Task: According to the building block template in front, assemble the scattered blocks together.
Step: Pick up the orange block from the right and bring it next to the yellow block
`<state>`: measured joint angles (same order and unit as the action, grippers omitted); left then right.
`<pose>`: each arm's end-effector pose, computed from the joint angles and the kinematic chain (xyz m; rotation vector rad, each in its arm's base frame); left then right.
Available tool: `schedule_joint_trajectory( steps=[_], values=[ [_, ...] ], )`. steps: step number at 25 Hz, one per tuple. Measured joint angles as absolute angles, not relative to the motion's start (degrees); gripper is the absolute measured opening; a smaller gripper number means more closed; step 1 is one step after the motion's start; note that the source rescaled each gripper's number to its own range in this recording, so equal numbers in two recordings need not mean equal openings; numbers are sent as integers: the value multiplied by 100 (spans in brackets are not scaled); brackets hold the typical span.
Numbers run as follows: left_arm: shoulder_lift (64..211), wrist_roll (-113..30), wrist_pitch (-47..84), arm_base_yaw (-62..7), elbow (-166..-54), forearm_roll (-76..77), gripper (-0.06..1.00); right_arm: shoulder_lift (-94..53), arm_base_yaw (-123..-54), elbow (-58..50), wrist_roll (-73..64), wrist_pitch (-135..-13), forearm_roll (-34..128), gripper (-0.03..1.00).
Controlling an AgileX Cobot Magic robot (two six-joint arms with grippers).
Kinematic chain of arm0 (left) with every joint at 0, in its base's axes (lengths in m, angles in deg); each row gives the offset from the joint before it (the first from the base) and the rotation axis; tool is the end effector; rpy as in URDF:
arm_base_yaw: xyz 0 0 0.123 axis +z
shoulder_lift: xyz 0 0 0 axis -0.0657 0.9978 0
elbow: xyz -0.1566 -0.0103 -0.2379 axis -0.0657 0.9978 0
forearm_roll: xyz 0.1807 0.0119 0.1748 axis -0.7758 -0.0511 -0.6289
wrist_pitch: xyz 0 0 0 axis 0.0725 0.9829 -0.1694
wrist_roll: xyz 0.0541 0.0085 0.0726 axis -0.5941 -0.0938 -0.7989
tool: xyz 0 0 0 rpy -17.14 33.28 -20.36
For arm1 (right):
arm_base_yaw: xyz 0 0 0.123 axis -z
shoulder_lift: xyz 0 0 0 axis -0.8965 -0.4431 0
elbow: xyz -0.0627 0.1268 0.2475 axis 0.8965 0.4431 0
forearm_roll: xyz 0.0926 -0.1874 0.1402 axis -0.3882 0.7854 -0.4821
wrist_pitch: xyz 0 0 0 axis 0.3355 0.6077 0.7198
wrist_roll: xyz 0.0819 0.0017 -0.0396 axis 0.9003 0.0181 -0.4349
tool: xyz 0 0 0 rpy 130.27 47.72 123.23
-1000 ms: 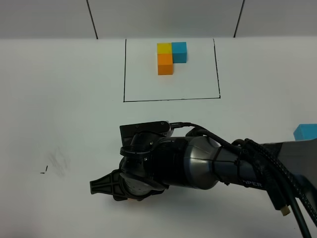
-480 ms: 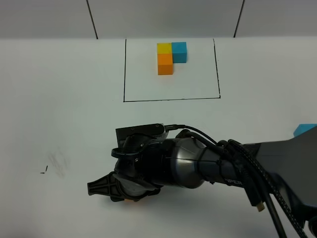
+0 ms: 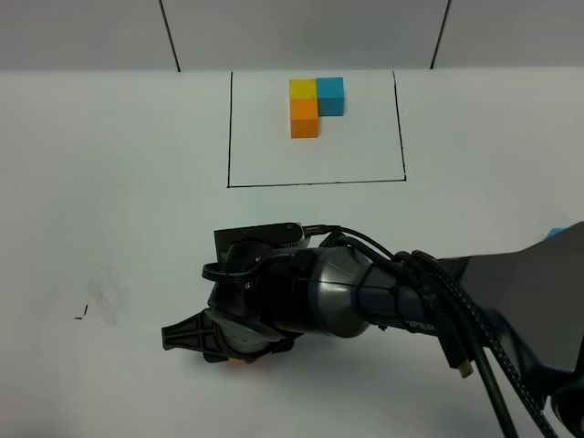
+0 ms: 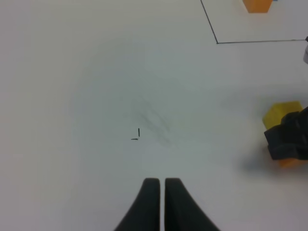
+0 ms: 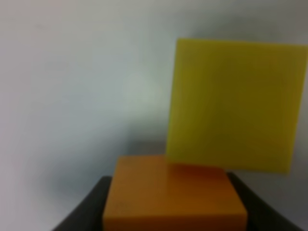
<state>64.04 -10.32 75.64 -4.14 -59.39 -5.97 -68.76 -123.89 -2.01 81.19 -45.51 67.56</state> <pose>-0.0072 -0.0091 0.2788 0.0574 2.0346 -0.1146 0.2164 0.3540 0.1208 -0.1548 2.8735 0.2230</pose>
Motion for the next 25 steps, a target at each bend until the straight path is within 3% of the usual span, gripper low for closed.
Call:
schedule_joint_trajectory(
  steps=[25],
  values=[
    [6404, -1032, 7564, -414, -5939, -597, 1, -6940, -12381, -201, 8387, -4525, 6656, 53]
  ],
)
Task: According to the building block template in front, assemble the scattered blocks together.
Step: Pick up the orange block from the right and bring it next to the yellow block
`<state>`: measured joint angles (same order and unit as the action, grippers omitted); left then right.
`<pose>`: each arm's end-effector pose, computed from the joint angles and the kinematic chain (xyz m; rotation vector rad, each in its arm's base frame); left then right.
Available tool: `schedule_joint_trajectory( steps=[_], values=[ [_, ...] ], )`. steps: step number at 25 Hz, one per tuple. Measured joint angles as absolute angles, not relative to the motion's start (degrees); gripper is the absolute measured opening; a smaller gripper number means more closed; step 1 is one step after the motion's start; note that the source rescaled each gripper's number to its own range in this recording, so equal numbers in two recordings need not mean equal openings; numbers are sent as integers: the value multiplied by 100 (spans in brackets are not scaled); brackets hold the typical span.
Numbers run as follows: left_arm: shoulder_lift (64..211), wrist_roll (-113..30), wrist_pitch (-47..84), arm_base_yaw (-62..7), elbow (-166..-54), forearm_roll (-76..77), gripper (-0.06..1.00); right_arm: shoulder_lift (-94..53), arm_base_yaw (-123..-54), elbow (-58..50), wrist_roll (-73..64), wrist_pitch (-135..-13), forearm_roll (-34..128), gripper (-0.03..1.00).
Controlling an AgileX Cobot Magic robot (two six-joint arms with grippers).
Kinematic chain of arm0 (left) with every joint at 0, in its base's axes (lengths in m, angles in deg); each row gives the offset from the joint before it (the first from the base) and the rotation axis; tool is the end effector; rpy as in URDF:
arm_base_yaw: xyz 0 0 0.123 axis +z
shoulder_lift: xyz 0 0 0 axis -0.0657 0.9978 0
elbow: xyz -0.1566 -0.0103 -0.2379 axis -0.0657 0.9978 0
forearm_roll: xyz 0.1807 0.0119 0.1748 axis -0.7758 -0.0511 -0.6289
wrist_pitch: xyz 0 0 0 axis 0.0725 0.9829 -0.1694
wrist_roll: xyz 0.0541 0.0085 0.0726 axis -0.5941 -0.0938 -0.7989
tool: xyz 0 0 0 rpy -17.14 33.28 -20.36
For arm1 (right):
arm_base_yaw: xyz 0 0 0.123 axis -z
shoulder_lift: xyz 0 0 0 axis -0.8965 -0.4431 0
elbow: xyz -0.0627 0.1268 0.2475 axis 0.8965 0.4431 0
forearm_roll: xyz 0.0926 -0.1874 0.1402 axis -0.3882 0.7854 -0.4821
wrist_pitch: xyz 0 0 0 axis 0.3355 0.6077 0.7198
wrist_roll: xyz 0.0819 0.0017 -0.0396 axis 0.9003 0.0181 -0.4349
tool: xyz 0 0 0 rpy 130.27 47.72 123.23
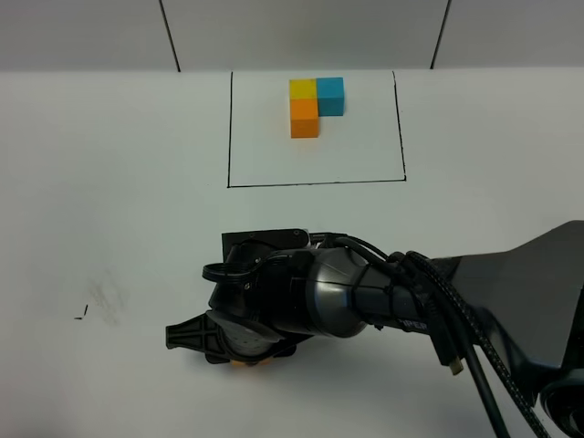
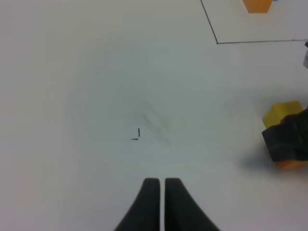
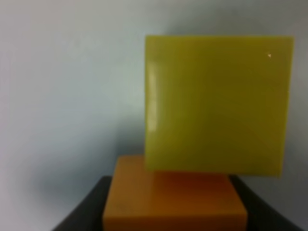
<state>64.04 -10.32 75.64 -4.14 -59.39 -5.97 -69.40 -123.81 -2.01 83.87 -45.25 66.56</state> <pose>-0.0072 -0.0091 0.2788 0.0574 2.0346 -0.1146 0.2159 0.3536 0.1159 -0.0684 2.8990 0.2214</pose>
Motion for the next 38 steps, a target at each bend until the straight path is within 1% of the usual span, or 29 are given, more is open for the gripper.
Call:
schedule_joint_trajectory(
  steps=[14, 38],
  values=[
    [6404, -1032, 7564, -414, -5939, -597, 1, -7042, -12386, -229, 8479, -4514, 6456, 53],
    [6404, -1032, 7564, -414, -5939, -597, 1, -7093, -12375, -265, 8490, -4146, 7108, 53]
  ],
)
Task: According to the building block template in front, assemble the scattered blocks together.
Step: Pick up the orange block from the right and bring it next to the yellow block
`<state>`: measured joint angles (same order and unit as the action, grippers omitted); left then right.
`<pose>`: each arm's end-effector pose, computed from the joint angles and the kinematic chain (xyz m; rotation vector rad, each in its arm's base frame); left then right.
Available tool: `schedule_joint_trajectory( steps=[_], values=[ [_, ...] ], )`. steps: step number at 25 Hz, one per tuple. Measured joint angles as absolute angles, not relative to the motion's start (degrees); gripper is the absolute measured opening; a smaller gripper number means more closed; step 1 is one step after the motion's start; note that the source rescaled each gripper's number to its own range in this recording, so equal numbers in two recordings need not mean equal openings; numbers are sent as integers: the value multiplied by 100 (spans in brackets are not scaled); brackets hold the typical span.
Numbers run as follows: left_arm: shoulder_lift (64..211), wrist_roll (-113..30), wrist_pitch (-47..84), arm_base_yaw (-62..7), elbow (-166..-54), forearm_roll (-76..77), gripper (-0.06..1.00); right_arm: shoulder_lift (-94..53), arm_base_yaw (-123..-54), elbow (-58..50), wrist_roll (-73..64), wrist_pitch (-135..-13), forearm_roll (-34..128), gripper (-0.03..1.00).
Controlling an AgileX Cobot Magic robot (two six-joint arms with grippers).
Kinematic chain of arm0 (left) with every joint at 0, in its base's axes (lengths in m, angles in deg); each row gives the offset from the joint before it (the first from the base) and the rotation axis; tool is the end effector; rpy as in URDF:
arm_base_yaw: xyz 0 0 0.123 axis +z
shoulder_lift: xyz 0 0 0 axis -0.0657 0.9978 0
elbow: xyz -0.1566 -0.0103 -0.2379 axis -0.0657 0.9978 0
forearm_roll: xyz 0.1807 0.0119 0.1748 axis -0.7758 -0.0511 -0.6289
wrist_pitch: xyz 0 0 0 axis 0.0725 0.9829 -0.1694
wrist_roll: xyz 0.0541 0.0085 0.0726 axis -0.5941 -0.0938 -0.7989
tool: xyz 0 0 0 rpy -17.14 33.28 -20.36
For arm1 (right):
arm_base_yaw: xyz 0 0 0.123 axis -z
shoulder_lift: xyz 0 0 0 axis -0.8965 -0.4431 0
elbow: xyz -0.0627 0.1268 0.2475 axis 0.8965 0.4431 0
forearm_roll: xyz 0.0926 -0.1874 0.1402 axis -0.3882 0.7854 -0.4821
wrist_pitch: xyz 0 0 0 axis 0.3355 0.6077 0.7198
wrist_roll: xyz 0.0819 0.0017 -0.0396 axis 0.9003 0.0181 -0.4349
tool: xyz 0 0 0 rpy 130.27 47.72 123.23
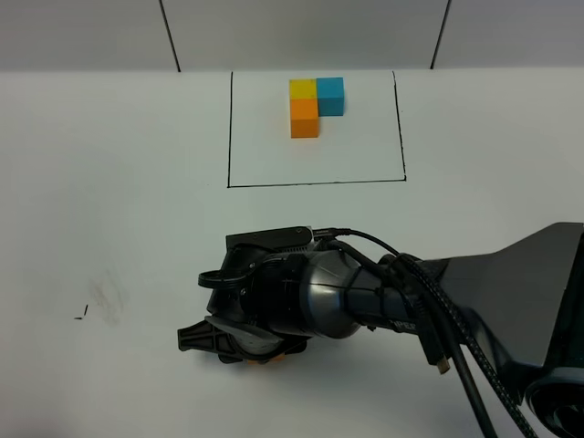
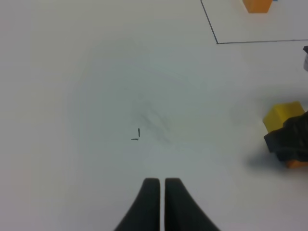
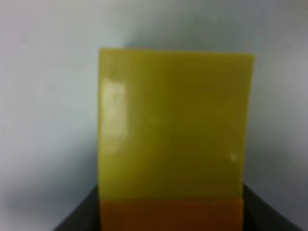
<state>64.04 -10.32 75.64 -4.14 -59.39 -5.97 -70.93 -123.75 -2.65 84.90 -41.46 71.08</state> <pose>-0.0072 -0.0091 0.2788 0.0574 2.0346 -0.1146 0.2196 0.3481 0.1072 -0.1149 2.8893 0.0778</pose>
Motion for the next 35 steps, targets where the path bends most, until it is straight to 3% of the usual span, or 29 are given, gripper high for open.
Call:
schedule_joint_trajectory(
  steps=[35],
  values=[
    [6404, -1032, 7564, -414, -5939, -597, 1, -7093, -12375, -265, 8502, -4146, 7144, 53]
  ],
)
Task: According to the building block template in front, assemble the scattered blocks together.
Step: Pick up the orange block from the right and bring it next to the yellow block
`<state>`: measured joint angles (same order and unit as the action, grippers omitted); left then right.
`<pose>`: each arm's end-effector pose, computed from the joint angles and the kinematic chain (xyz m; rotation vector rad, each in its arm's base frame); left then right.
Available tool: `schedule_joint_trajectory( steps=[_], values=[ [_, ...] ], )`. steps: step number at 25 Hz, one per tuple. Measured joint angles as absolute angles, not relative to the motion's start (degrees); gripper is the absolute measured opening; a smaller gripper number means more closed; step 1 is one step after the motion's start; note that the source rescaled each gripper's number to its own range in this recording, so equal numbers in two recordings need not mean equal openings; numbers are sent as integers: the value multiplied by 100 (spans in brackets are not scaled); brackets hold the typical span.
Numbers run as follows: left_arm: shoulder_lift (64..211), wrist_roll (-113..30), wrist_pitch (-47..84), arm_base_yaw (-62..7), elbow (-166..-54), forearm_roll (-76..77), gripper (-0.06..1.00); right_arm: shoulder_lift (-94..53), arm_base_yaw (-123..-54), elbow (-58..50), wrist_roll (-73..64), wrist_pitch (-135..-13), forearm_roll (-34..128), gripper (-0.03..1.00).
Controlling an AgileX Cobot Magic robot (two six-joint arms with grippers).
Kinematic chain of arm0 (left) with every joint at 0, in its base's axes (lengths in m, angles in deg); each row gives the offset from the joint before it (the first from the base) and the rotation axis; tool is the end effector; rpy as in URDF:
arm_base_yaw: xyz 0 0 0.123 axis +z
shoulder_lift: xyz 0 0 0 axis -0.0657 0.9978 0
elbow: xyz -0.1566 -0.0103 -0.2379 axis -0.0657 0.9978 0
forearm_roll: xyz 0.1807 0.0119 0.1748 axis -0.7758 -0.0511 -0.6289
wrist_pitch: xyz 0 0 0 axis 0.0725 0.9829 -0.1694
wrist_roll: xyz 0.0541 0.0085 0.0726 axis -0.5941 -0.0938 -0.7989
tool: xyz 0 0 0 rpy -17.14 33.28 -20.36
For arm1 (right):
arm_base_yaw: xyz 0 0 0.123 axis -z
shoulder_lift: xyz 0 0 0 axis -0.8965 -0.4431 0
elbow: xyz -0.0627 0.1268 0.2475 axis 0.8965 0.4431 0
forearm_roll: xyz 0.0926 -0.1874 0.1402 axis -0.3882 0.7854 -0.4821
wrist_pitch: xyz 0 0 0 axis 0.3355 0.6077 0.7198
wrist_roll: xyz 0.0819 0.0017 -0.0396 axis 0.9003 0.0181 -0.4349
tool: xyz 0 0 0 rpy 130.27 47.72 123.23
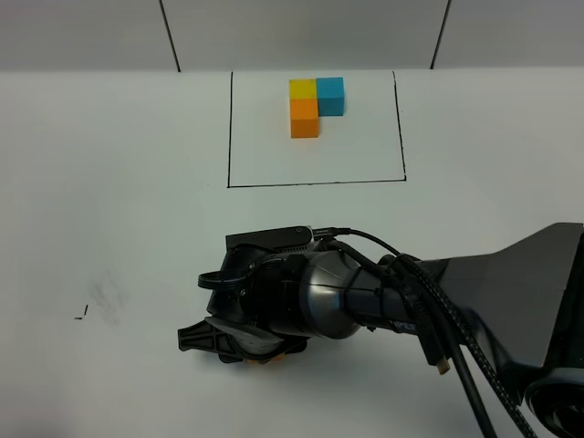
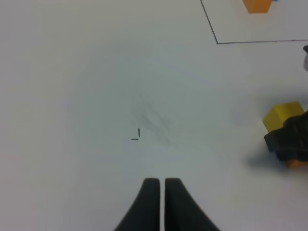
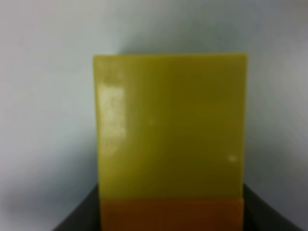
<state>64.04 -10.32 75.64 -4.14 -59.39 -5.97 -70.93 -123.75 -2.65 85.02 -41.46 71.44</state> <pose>-0.0072 -0.0091 0.2788 0.0574 2.0346 -0.1146 0.2199 0.3480 0.1073 -0.1181 2.8853 0.0751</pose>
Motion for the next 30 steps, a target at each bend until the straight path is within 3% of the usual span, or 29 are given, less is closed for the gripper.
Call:
schedule_joint_trajectory(
  steps=[30],
  values=[
    [6404, -1032, 7564, -414, -5939, -597, 1, -7093, -12375, -265, 8507, -4116, 7144, 53]
  ],
)
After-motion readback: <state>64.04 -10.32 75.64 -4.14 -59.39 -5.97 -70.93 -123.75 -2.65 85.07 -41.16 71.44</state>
